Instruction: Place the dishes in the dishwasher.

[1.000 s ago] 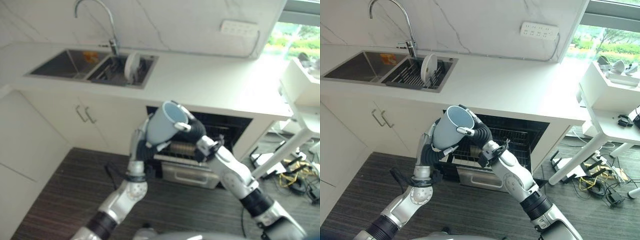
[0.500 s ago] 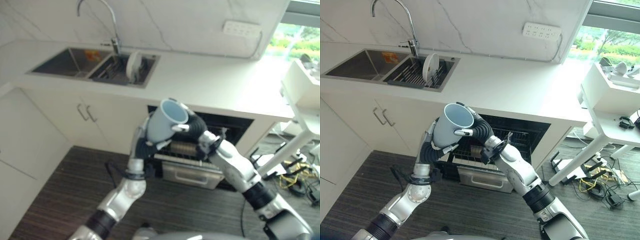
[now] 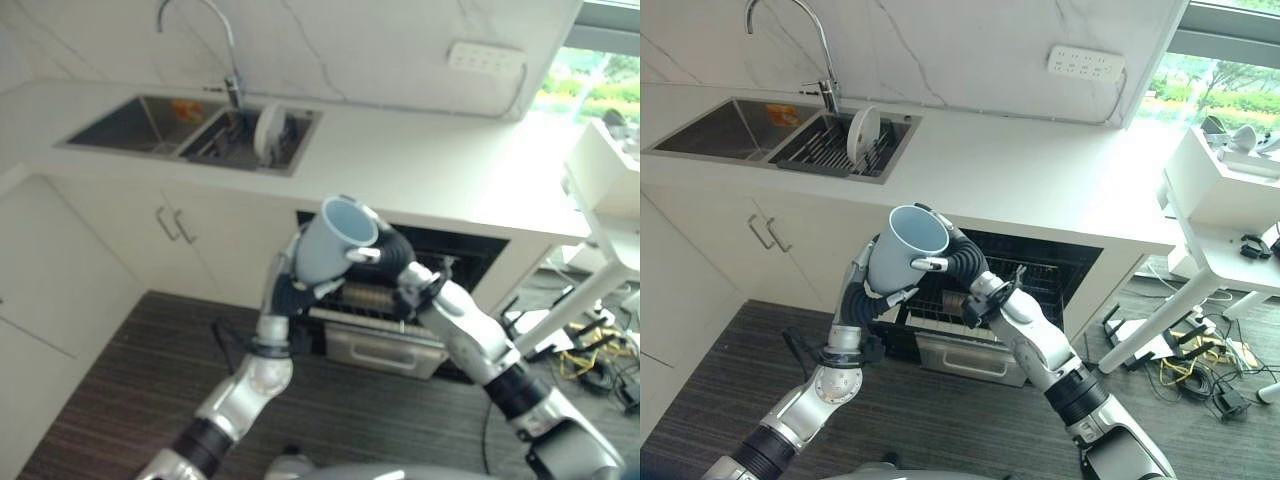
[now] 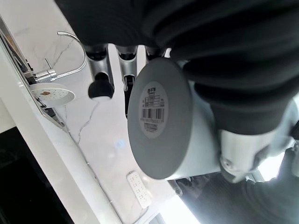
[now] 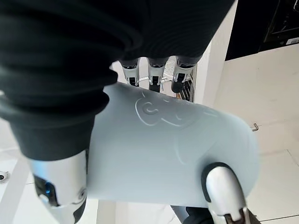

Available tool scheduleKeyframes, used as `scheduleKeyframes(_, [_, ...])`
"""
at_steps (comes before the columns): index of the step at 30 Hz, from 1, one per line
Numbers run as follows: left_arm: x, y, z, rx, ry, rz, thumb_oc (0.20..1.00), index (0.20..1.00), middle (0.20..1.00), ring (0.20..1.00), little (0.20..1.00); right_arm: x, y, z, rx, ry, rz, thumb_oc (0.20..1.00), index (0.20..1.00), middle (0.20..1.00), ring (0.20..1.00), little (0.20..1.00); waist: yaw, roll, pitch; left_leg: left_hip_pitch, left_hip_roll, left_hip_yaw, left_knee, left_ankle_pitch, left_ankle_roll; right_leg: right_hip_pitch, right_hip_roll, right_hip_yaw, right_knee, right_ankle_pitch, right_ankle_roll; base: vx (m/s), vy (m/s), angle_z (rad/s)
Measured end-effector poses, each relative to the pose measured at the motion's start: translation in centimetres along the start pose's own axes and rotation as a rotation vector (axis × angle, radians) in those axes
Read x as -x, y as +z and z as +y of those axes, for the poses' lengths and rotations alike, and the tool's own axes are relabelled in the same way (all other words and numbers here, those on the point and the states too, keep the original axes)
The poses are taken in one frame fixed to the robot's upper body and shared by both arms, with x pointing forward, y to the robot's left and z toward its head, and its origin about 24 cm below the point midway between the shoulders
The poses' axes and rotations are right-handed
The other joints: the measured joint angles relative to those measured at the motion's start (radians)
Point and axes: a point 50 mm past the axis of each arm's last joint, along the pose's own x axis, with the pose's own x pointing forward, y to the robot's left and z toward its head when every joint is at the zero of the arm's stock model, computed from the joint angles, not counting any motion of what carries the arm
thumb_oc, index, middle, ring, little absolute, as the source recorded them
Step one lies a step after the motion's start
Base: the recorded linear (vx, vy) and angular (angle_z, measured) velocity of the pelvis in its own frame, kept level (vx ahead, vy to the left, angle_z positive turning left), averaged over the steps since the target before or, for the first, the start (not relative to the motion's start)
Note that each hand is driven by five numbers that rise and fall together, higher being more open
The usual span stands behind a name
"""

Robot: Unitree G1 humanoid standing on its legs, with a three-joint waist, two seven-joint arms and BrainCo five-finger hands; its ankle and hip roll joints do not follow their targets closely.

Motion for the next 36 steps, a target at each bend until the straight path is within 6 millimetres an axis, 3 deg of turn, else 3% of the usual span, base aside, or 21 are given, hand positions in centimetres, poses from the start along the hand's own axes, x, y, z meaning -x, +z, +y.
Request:
scheduleKeyframes(9, [-0.1,0.0,0.0,0.0,0.0,0.001,0.2,0.2,0.2,0.2,0.2,0.0,0.2,-0.1,0.022,-0.018,-0.013,0.2,0.2,0.2,0.2,0.2,0.001,0.01,0.006,0.0,0.0,-0.001,0.0,0.0,0.0,0.0,0.0,0.0,0.0,-0.001,0.0,0.0,0.0,0.0])
scheduleKeyframes(10, [-0.1,0.0,0.0,-0.003,0.0,0.003,0.451,0.451,0.451,0.451,0.451,0.0,0.2,-0.1,0.023,-0.027,-0.016,0.2,0.2,0.2,0.2,0.2,0.001,0.01,0.006,0.0,-0.001,-0.001,0.0,0.0,0.0,0.0,0.0,0.0,0.0,-0.001,0.0,0.0,0.0,0.0])
scheduleKeyframes(11, [-0.1,0.0,0.0,-0.006,-0.001,0.003,1.0,1.0,1.0,1.0,1.0,0.0,0.2,-0.1,0.023,-0.027,-0.017,0.2,0.2,0.2,0.2,0.2,0.0,0.011,0.007,0.0,-0.001,0.0,0.0,0.003,0.001,0.0,0.0,0.0,0.0,-0.001,0.0,0.0,0.0,0.0])
scheduleKeyframes(18, [-0.2,0.3,-0.7,-0.003,-0.03,-0.009,1.0,1.0,1.0,1.0,1.0,0.0,0.0,-0.1,-0.074,-0.163,-0.088,0.2,0.2,0.2,0.2,0.2,-0.007,0.018,0.01,0.001,-0.001,0.0,0.0,0.004,0.001,0.001,-0.001,0.0,0.0,-0.001,-0.001,0.0,0.01,0.0])
scheduleKeyframes(25, [-0.6,0.5,-0.9,-0.129,-0.025,-0.06,1.0,1.0,1.0,1.0,1.0,1.2,0.7,-1.4,-0.112,-0.317,-0.206,0.2,0.2,0.2,0.2,0.2,-0.03,0.033,0.015,0.002,-0.001,0.002,0.0,0.004,0.001,0.001,-0.002,0.001,0.0,-0.001,-0.001,-0.01,0.043,0.0])
scheduleKeyframes(28, [-0.5,0.0,-0.6,-0.161,0.011,-0.026,1.0,1.0,1.0,1.0,1.0,3.2,1.1,-3.5,-0.14,-0.448,-0.269,0.2,0.2,0.2,0.2,0.2,-0.041,0.038,0.019,0.002,-0.001,0.003,0.0,0.003,0.002,0.001,-0.001,0.002,0.0,-0.001,-0.001,0.0,0.0,0.0])
scheduleKeyframes(36, [0.5,-0.7,-0.4,-0.188,0.03,0.039,1.0,1.0,1.0,1.0,1.0,6.1,-0.7,-4.4,-0.171,-0.548,-0.243,0.2,0.2,0.2,0.2,0.2,-0.071,0.045,0.022,0.014,0.002,0.016,0.0,0.001,0.004,0.003,0.001,0.017,0.0,-0.001,-0.001,0.02,-0.003,-0.04])
